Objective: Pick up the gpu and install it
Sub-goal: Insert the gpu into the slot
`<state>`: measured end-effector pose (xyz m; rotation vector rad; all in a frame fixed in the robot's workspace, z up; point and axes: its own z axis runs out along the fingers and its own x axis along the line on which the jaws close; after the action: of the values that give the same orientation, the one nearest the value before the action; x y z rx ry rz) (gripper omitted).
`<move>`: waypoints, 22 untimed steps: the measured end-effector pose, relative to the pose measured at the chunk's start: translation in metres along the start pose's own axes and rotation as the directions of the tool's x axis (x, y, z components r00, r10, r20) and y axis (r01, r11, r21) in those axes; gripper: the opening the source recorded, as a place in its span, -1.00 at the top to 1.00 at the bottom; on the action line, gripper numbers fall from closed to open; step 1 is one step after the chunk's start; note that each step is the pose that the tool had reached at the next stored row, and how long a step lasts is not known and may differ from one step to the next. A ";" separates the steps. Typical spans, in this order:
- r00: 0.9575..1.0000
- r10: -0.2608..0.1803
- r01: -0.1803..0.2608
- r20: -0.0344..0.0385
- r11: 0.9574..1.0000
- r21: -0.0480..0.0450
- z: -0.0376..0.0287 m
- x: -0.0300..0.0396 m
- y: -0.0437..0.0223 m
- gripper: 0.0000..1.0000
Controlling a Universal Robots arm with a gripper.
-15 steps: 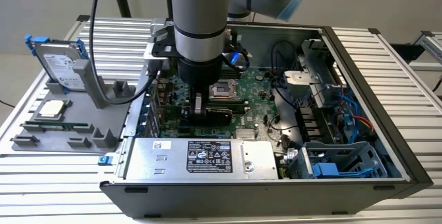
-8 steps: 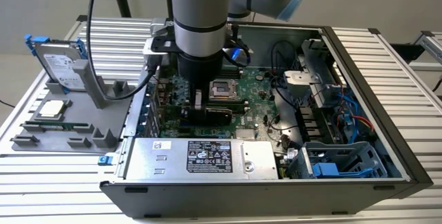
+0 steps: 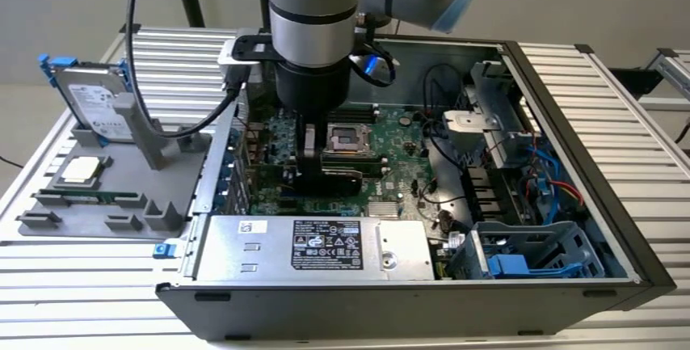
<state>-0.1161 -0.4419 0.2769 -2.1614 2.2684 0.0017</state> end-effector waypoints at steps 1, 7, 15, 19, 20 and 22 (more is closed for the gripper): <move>1.000 0.000 0.000 0.000 1.000 0.000 -0.0002 0.0000 0.0000 1.00; 1.000 0.000 0.000 0.000 1.000 0.000 -0.0015 0.0000 0.0000 1.00; 1.000 0.000 0.000 0.000 1.000 0.000 -0.0031 0.0000 0.0000 1.00; 1.000 0.000 0.000 0.000 1.000 0.000 -0.0039 0.0000 0.0000 1.00; 1.000 0.000 0.000 0.000 1.000 0.000 -0.0041 0.0000 0.0000 1.00; 1.000 0.000 0.000 0.000 1.000 0.000 -0.0045 0.0000 0.0000 1.00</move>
<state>-0.1161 -0.4419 0.2815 -2.1615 2.2686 0.0016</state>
